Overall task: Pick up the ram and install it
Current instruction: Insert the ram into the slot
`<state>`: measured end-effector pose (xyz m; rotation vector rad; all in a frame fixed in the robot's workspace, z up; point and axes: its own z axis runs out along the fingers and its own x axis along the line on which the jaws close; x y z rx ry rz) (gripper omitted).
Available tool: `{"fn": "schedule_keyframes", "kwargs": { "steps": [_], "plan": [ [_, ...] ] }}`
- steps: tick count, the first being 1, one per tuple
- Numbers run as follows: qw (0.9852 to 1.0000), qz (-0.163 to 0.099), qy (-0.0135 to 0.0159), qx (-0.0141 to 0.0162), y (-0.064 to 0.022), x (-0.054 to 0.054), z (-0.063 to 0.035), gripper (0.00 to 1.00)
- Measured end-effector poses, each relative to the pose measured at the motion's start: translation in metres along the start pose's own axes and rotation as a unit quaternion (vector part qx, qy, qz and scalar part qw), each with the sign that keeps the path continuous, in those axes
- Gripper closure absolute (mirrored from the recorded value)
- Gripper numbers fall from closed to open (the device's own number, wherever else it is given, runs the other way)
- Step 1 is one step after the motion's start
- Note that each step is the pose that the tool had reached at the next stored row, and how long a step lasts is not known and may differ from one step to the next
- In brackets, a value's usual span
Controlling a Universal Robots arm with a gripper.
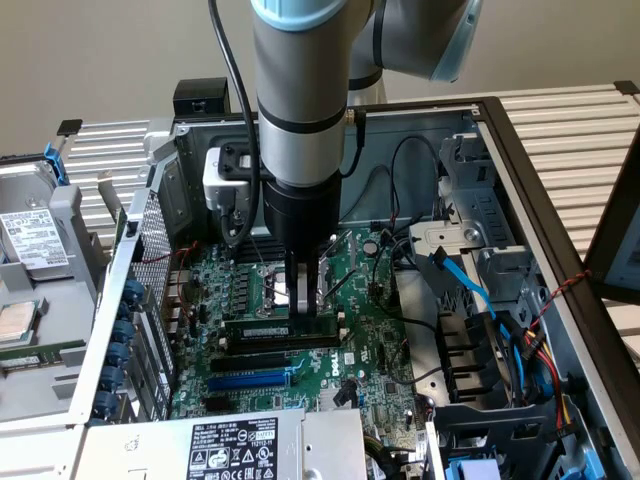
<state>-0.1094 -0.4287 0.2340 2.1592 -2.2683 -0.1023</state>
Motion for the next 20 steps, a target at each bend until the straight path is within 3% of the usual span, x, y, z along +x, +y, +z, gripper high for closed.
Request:
{"fn": "schedule_keyframes", "kwargs": {
  "steps": [3,8,20],
  "plan": [
    [1.0,0.0,0.0,0.0007,0.0,-0.0001,0.0,0.88],
    [1.0,0.0,-0.0005,0.0058,-0.0001,-0.0007,0.0001,0.88],
    [1.0,0.0,-0.0004,0.0058,0.0012,-0.0024,0.0002,0.88]
  ]
}}
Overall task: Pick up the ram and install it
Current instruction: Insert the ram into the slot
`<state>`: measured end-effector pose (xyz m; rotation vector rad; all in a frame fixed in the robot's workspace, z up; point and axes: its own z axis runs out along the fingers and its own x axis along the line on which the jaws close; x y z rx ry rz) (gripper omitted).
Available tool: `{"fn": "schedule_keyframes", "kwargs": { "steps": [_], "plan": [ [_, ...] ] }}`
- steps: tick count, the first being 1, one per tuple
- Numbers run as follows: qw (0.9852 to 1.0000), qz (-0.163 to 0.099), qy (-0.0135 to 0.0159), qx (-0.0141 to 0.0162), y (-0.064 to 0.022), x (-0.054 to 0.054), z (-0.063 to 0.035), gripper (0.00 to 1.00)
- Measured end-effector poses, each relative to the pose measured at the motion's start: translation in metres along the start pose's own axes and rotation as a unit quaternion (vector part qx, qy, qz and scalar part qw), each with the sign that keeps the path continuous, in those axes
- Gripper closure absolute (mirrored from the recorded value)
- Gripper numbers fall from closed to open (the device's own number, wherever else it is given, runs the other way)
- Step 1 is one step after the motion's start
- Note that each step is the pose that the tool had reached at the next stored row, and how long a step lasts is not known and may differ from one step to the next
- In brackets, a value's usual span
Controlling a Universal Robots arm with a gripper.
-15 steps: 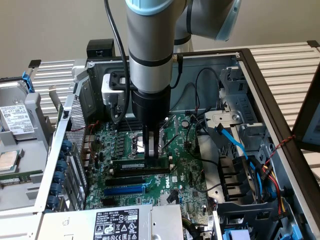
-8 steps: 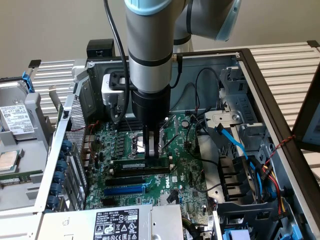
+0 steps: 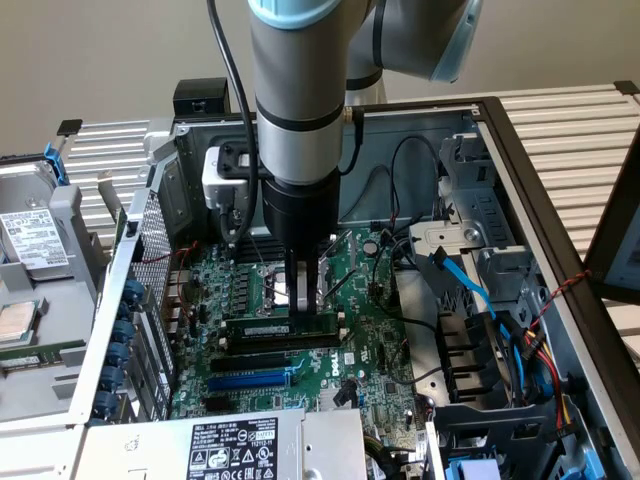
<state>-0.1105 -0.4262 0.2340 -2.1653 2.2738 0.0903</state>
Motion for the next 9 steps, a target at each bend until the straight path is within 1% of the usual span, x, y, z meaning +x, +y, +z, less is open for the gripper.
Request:
{"fn": "schedule_keyframes", "kwargs": {
  "steps": [9],
  "plan": [
    [1.0,-0.003,0.0001,-0.0001,0.0003,-0.0002,0.0,0.88]
  ]
}}
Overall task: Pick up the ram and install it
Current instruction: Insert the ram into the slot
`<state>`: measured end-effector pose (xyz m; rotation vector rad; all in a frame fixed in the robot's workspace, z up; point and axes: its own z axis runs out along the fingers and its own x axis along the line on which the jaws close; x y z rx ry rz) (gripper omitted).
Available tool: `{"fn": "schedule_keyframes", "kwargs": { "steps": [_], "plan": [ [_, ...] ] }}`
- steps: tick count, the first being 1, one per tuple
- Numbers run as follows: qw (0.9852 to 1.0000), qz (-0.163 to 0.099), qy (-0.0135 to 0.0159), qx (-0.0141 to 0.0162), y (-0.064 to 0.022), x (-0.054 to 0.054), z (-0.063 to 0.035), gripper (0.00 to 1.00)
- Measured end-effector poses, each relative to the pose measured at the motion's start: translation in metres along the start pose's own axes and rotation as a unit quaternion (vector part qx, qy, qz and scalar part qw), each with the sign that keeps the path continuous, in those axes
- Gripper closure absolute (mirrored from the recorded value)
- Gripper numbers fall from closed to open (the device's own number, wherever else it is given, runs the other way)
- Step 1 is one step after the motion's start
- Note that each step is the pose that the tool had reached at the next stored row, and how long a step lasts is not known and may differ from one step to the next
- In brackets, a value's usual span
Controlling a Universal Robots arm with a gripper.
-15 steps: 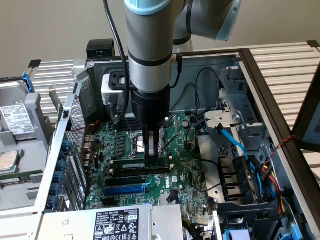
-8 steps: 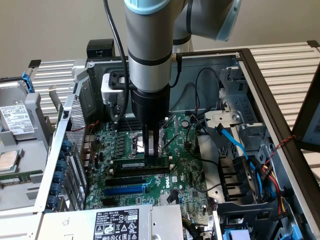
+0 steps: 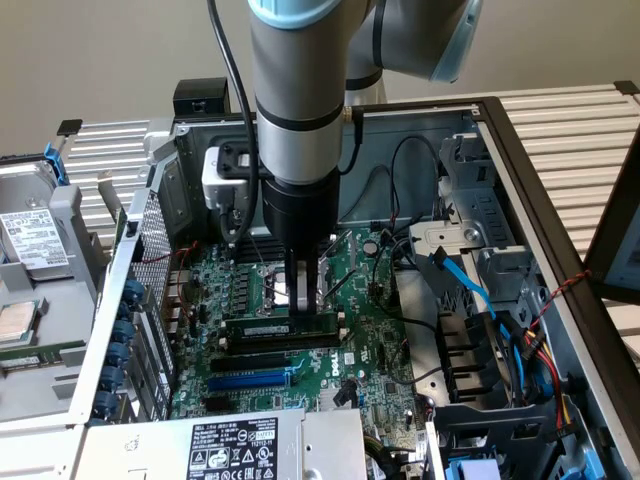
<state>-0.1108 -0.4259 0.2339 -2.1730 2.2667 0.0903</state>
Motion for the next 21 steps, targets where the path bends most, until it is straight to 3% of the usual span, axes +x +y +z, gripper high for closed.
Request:
{"fn": "schedule_keyframes", "kwargs": {
  "steps": [21],
  "plan": [
    [1.0,-0.001,0.0001,-0.0001,0.0016,0.0,0.0015,0.88]
  ]
}}
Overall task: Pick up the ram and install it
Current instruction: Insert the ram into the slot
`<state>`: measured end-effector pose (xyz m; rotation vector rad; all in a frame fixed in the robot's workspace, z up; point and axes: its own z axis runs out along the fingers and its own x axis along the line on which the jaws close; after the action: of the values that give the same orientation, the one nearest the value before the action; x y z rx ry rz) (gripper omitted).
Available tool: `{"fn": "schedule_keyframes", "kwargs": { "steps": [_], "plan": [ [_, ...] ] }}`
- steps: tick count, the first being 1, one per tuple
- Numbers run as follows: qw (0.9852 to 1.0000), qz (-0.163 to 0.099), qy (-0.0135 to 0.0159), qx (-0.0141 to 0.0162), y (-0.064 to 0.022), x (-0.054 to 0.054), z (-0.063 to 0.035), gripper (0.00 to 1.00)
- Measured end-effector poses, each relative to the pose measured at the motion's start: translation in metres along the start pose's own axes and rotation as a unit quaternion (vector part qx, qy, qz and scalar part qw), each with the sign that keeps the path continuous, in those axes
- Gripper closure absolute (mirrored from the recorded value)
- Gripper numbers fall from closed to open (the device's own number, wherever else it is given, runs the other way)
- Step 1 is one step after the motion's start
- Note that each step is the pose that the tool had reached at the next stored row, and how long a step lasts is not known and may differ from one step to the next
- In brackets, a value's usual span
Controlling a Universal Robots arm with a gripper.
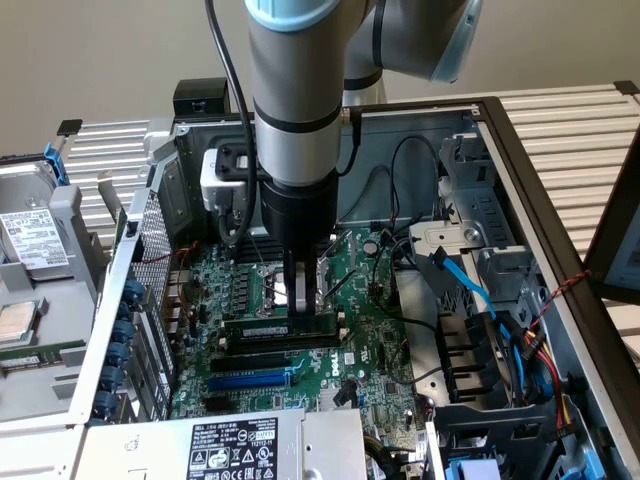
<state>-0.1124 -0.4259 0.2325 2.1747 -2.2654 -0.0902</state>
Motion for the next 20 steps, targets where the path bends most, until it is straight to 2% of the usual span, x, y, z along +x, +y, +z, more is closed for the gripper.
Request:
{"fn": "schedule_keyframes", "kwargs": {
  "steps": [20],
  "plan": [
    [1.0,0.0,0.0,0.0,0.0,0.0,0.0015,0.88]
  ]
}}
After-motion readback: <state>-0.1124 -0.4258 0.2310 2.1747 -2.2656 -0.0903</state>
